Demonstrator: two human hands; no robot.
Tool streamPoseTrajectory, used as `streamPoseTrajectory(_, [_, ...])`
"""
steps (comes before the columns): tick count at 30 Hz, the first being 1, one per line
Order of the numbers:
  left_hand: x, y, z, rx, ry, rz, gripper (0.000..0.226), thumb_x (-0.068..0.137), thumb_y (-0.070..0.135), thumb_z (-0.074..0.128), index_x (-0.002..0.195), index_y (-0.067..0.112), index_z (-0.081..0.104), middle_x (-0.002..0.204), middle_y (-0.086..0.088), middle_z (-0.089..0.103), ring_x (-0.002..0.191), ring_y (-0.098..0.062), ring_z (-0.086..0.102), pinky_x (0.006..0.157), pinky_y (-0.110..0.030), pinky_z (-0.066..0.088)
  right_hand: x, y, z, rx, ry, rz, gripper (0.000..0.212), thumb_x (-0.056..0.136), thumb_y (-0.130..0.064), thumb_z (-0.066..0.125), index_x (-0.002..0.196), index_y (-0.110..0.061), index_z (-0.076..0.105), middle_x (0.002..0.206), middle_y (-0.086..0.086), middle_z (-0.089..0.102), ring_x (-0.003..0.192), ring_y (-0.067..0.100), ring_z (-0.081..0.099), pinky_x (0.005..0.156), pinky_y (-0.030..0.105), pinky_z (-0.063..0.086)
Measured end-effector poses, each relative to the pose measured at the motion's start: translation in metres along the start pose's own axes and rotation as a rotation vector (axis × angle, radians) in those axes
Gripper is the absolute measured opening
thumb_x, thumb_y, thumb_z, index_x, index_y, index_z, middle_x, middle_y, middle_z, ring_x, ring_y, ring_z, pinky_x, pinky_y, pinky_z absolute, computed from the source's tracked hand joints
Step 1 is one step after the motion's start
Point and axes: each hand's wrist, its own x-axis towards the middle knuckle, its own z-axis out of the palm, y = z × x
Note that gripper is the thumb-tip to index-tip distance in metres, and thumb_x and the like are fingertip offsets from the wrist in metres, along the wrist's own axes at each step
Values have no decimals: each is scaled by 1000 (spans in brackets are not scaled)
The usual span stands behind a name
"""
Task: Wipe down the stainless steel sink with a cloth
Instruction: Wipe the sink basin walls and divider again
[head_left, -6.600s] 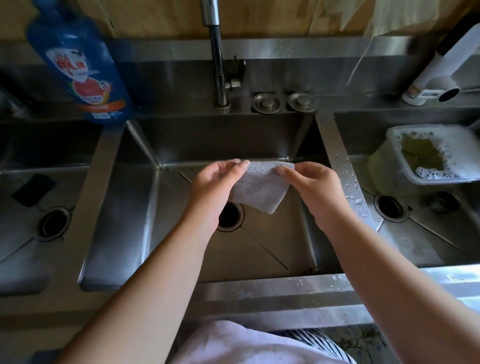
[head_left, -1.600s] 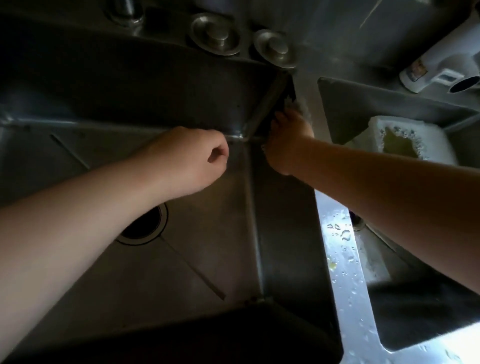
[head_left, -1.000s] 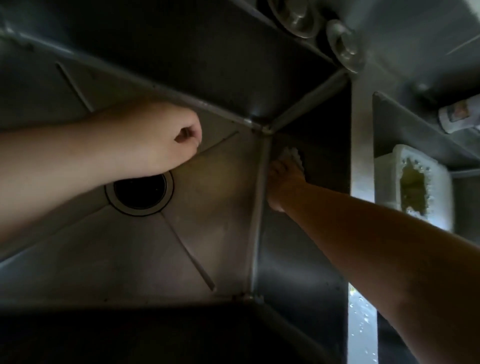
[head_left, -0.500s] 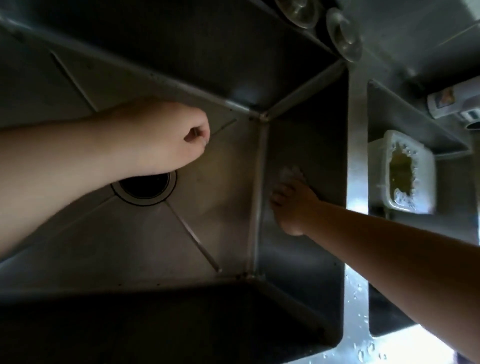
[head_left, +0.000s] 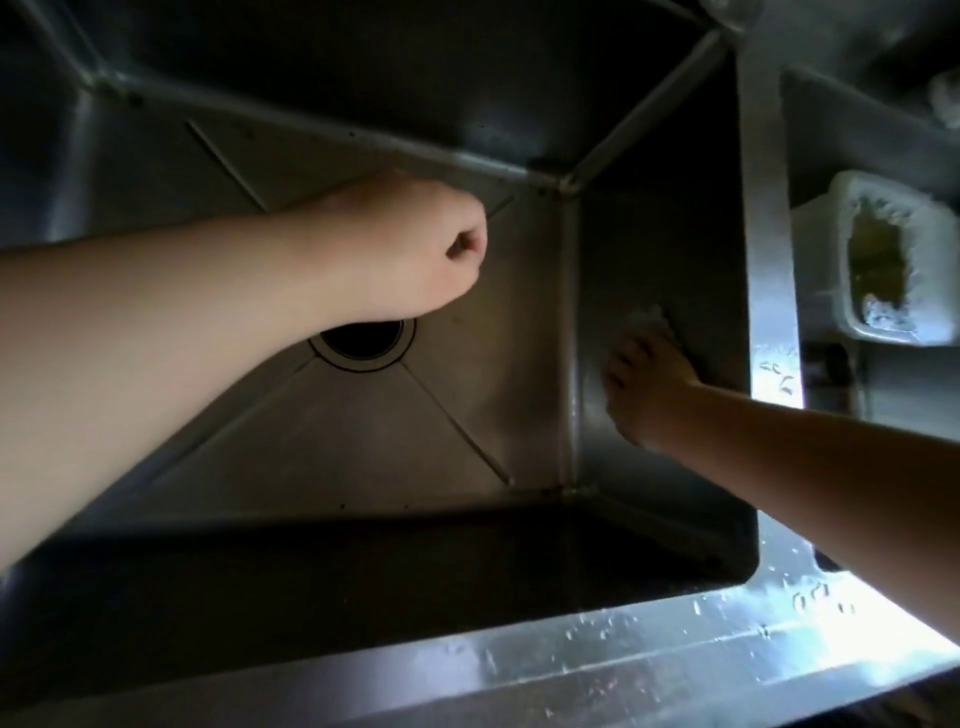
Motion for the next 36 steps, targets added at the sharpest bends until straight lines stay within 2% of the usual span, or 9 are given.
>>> streamPoseTrajectory(6, [-19,5,-5,21,-1,30,15,89,25,47,95,23,60,86,6,57,80,-17,52,68,-27,36,-30,-2,18,3,23,-37,52,99,-34,24,147,-17,24,156,3,18,145,27,6,113,49,-10])
streamPoseTrajectory(11, [-27,-4,3,5,37,-36,12,87,25,47,89,27,59,83,7,55,80,-18,51,69,-27,35,2,-3,0,93,13,129,58,99,-35,19,149,-9,8,158,10,2,145,31,-6,112,51,-12])
streamPoseTrajectory(15, [-30,-18,21,13,4,-90,10,88,25,46,84,28,55,71,13,48,77,-17,49,66,-27,34,25,-25,13,90,95,-101,53,99,-36,21,147,-13,23,155,7,21,144,29,10,115,55,-6])
streamPoseTrajectory(19, [-37,-27,32,138,-93,-83,12,90,26,41,85,25,52,82,2,52,79,-22,49,66,-29,34,10,-35,25,-20,29,-287,49,99,-36,26,140,-13,36,148,11,34,139,31,24,115,52,15])
streamPoseTrajectory(23, [-43,-32,39,319,-216,7,13,91,25,38,87,24,50,86,4,47,80,-17,41,69,-28,34,-9,-12,15,-57,-51,-250,42,94,-24,40,135,-17,46,145,12,39,135,35,32,108,52,31])
streamPoseTrajectory(27, [-45,-30,42,433,-250,58,11,91,27,35,82,27,41,89,2,53,81,-22,47,72,-29,39,-10,19,4,-44,27,-50,50,95,-27,37,145,-21,31,156,10,19,144,35,6,114,55,-2])
streamPoseTrajectory(29, [-46,-27,48,510,-279,94,14,92,27,34,89,24,47,94,0,57,88,-25,54,71,-29,39,-8,18,3,-48,46,-54,49,96,-28,33,145,-20,30,155,11,20,144,35,6,112,56,-6])
streamPoseTrajectory(33, [-54,-23,57,533,-414,105,13,92,26,33,84,24,44,89,3,54,90,-21,54,78,-31,44,-19,-20,11,-84,-48,-262,42,94,-26,38,134,-15,48,142,15,42,134,39,31,109,54,27])
streamPoseTrajectory(36, [-59,-25,55,508,-440,97,13,92,27,32,86,25,44,89,5,53,90,-19,53,82,-33,45,-39,-21,22,-81,-38,-315,39,94,-25,35,122,-11,57,129,15,53,124,37,44,103,48,37])
